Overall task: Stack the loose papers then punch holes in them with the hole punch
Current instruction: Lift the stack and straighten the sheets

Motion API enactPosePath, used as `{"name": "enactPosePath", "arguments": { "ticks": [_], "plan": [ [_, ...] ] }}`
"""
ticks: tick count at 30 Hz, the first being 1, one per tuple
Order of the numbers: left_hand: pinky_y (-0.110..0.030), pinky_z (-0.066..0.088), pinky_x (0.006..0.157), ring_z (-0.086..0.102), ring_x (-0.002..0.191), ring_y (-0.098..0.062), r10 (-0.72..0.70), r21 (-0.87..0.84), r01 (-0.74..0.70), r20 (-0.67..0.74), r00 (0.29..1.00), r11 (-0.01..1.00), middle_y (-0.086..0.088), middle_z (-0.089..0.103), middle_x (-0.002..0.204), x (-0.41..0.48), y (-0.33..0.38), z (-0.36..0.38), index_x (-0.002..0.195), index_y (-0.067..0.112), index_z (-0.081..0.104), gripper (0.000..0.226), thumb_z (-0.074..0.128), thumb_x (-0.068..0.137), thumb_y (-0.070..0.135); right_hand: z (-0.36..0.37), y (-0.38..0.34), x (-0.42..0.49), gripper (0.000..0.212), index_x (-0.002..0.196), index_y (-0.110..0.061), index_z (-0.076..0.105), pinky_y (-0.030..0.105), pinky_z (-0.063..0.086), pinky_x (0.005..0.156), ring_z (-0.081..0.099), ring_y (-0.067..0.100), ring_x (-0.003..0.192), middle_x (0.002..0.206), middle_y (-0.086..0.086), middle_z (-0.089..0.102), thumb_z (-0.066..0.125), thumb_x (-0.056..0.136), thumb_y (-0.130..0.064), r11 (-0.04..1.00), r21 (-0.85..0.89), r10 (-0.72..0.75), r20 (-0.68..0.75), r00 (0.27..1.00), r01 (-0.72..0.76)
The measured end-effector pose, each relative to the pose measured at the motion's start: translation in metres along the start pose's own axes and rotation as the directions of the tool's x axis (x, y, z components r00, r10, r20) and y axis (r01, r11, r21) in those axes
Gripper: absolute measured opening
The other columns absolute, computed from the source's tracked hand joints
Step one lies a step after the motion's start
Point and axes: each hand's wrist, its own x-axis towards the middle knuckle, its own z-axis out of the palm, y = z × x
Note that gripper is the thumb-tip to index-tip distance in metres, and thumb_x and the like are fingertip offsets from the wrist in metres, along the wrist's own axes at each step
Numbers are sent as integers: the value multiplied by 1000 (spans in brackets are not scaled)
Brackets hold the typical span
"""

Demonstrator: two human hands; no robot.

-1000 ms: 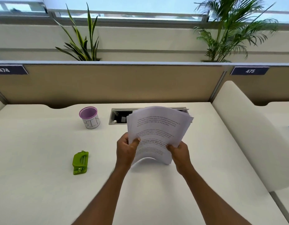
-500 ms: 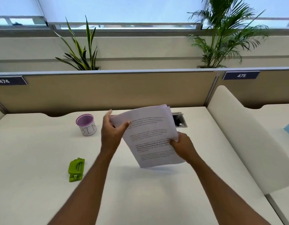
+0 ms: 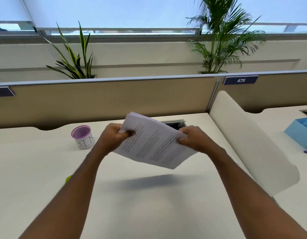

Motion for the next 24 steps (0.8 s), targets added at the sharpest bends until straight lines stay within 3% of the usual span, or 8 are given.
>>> {"name": "enactPosePath", "arguments": {
  "ticks": [3, 6, 9, 13, 16, 19, 22, 24],
  "plan": [
    [-28, 44, 58, 61, 53, -5, -73, -171, 66, -39, 997, 983, 8, 70, 60, -4, -15, -6, 66, 20, 74, 18, 73, 67, 38, -19, 17, -6, 12, 65, -22, 65, 20, 40, 52, 55, 2, 56, 62, -11, 62, 68, 75, -16, 987, 155, 25, 36, 999, -30],
    [-35, 50, 64, 66, 66, -18, -113, -321, 91, -52, 992, 943, 3, 75, 72, -9, -26, -9, 72, 21, 77, 20, 78, 62, 38, -29, 32, -13, 8, 66, -22, 69, 17, 40, 54, 53, 4, 58, 61, -11, 63, 69, 72, -18, 912, 409, 17, 30, 999, -28],
    [-43, 54, 72, 69, 78, -28, -162, -419, 119, -68, 985, 900, -3, 77, 85, -18, -35, -1, 78, 17, 77, 19, 78, 65, 31, -19, 42, -14, 7, 85, -11, 71, 28, 46, 68, 60, 15, 76, 79, 1, 70, 70, 77, -11, 755, 655, 13, -44, 999, 18],
    [-36, 57, 68, 69, 78, -25, -199, -514, 107, -127, 972, 851, -3, 76, 87, -32, -44, 25, 83, 16, 75, 19, 75, 68, 27, 16, 42, -16, 20, 99, -12, 68, 31, 54, 74, 67, 22, 86, 94, 8, 73, 67, 80, -7, 506, 859, 63, -121, 991, 73],
    [-39, 55, 70, 67, 79, -22, -246, -538, 113, -182, 952, 835, 0, 75, 82, -44, -53, 44, 82, 20, 75, 14, 74, 71, 29, 40, 44, -21, 14, 89, -19, 64, 33, 54, 73, 67, 23, 85, 89, 8, 71, 68, 77, -14, 531, 845, 96, -135, 986, 64],
    [-35, 56, 62, 68, 74, -20, -294, -509, 146, -223, 929, 848, 5, 75, 72, -58, -65, 63, 72, 27, 75, 10, 76, 69, 36, 57, 45, -23, 13, 91, -24, 65, 33, 54, 69, 66, 21, 83, 90, 7, 69, 69, 78, -24, 575, 816, 151, -175, 973, 57],
    [-41, 56, 63, 69, 71, -26, -357, -452, 227, -226, 906, 863, 1, 73, 70, -72, -80, 82, 67, 23, 72, 16, 76, 68, 39, 75, 51, -25, 31, 102, -15, 61, 44, 57, 73, 69, 26, 85, 95, 12, 70, 68, 78, -34, 647, 762, 199, -139, 970, -23],
    [-41, 58, 63, 72, 74, -28, -389, -424, 270, -224, 894, 865, 3, 74, 74, -76, -89, 91, 71, 26, 70, 11, 77, 73, 34, 87, 53, -28, 35, 106, -17, 61, 44, 59, 75, 70, 30, 90, 99, 13, 70, 66, 77, -36, 680, 729, 212, -90, 973, -80]
  ]
}}
